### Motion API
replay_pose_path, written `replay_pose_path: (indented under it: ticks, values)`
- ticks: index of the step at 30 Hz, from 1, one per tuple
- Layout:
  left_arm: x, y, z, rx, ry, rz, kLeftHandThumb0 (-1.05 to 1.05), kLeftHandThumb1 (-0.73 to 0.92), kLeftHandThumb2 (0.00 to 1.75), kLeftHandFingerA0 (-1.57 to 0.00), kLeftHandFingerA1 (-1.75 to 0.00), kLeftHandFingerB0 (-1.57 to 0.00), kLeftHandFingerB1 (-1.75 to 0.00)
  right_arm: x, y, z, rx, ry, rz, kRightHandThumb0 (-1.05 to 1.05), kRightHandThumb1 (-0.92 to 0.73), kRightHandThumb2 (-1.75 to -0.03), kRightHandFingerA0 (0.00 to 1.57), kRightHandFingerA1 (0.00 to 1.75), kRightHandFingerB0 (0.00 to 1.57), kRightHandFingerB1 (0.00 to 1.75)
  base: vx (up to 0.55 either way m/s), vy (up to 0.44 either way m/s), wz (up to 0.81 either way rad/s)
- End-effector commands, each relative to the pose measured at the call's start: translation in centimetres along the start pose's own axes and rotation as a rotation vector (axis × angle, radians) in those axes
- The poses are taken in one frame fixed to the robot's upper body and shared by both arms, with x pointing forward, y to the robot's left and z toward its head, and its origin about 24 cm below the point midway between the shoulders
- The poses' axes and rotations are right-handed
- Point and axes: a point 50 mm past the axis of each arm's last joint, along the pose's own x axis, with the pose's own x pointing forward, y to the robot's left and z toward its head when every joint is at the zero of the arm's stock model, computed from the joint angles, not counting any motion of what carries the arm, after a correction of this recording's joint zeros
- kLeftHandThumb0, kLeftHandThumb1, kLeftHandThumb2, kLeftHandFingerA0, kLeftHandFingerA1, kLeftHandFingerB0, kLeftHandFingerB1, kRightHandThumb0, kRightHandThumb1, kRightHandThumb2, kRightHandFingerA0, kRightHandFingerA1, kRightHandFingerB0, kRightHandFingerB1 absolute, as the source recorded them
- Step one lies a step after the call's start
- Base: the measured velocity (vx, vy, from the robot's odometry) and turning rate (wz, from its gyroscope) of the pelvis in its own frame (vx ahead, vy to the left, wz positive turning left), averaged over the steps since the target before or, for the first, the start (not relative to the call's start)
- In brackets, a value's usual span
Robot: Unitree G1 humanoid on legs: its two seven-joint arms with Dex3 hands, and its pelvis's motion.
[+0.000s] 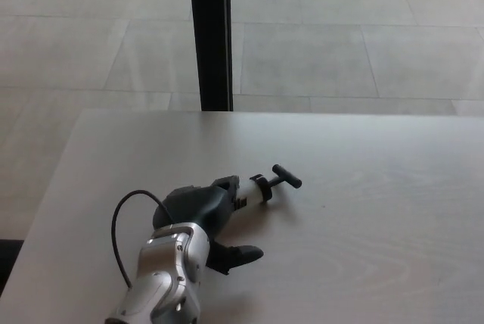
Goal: The robot uses its left hand to lift the air pump kept on the middle of the desk and use the right hand to compress the handle
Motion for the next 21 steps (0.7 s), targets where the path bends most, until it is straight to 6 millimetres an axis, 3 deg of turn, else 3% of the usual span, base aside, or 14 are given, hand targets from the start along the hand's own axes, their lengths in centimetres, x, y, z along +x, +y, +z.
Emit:
replay_pose_path:
  ticks: [1, 5, 6, 8, 9, 10, 11, 13, 15, 16, 17, 18, 21]
  values:
    - [-0.7, 1.9, -0.6, -0.131, -0.028, -0.311, -1.05, 0.77, 0.66, 0.0, 0.0, 0.0, 0.0, -0.2, -0.8, -0.4, -0.039, 0.033, -0.002, -0.73, -0.89, -0.67, 0.33, 0.66, 0.46, 0.44, 0.0, 0.0, 0.0]
    - [-1.4, 3.5, -0.2, -0.161, -0.076, -0.292, -1.05, 0.76, 0.63, 0.0, 0.0, 0.0, 0.0, -0.2, -0.9, -0.4, -0.046, 0.04, -0.002, -0.72, -0.91, -0.68, 0.33, 0.63, 0.46, 0.44, 0.0, 0.0, 0.0]
    - [-2.1, 5.5, -0.4, -0.254, -0.133, -0.23, -0.99, 0.71, 0.63, 0.0, 0.0, 0.0, 0.0, -0.2, -1.1, -0.4, -0.043, 0.043, -0.006, -0.72, -0.9, -0.67, 0.31, 0.6, 0.44, 0.44, 0.0, 0.0, 0.0]
    - [-2.7, 6.8, -0.7, -0.299, -0.16, -0.191, -0.97, 0.73, 0.63, 0.0, 0.0, 0.0, 0.0, -0.2, -1.2, -0.4, -0.042, 0.046, -0.007, -0.72, -0.9, -0.67, 0.32, 0.59, 0.44, 0.43, 0.0, 0.0, 0.0]
    - [-3.4, 8.2, -1.2, -0.349, -0.193, -0.12, -0.97, 0.56, 1.01, 0.0, -0.12, 0.0, 0.0, -0.2, -1.6, -0.5, -0.051, 0.048, -0.011, -0.71, -0.9, -0.67, 0.32, 0.6, 0.44, 0.43, 0.0, 0.0, 0.0]
    - [-3.8, 9.2, -1.9, -0.395, -0.25, -0.064, -1.0, 0.59, 1.02, 0.0, -0.15, 0.0, 0.0, -0.4, -1.9, -0.4, -0.06, 0.051, -0.01, -0.66, -0.72, -1.13, 0.25, 0.62, 0.37, 0.57, 0.0, 0.0, 0.0]
    - [-4.2, 10.0, -2.5, -0.442, -0.277, -0.027, -0.99, 0.57, 1.02, 0.0, -0.14, 0.0, 0.0, -0.5, -2.2, -0.5, -0.054, 0.057, -0.018, -0.7, -0.89, -0.67, 0.31, 0.68, 0.44, 0.43, 0.0, 0.0, 0.0]
    - [-6.2, 13.0, -5.6, -0.771, -0.377, 0.143, -1.0, 0.61, 0.93, 0.0, -0.02, -0.12, -0.01, -0.7, -4.0, -0.6, -0.049, 0.08, -0.043, -0.73, -0.88, -0.67, 0.29, 0.69, 0.43, 0.43, 0.0, 0.0, 0.0]
    - [-7.6, 14.5, -7.6, -0.791, -0.405, 0.238, -1.04, 0.68, 1.02, 0.0, -0.05, -0.07, 0.0, -1.0, -5.2, -0.8, -0.07, 0.085, -0.054, -0.72, -0.89, -0.67, 0.28, 0.69, 0.43, 0.43, 0.0, 0.0, 0.0]
    - [-7.8, 14.7, -8.3, -0.806, -0.406, 0.255, -0.86, 0.73, 0.69, 0.0, -0.02, 0.0, -0.18, -1.1, -5.5, -0.8, -0.082, 0.087, -0.061, -0.73, -0.9, -0.67, 0.28, 0.66, 0.44, 0.42, 0.0, 0.0, 0.0]
    - [-8.7, 15.5, -10.7, -0.873, -0.406, 0.31, -0.96, 0.64, 0.93, 0.0, -0.06, 0.0, 0.0, -1.4, -6.4, -0.9, -0.1, 0.094, -0.091, -0.71, -0.89, -0.67, 0.29, 0.66, 0.47, 0.43, 0.0, 0.0, 0.0]
    - [-9.6, 15.9, -12.9, -0.94, -0.411, 0.357, -0.96, 0.64, 0.93, 0.0, -0.06, 0.0, 0.0, -1.6, -7.2, -0.9, -0.098, 0.099, -0.121, -0.71, -0.89, -0.67, 0.29, 0.66, 0.47, 0.43, 0.0, 0.0, 0.0]
    - [-11.7, 16.3, -16.7, -0.987, -0.342, 0.452, -0.97, 0.65, 1.0, 0.0, -0.08, -0.07, -0.05, -2.1, -8.8, -1.1, -0.124, 0.103, -0.155, -0.72, -0.89, -0.67, 0.3, 0.71, 0.48, 0.45, 0.0, 0.0, 0.0]
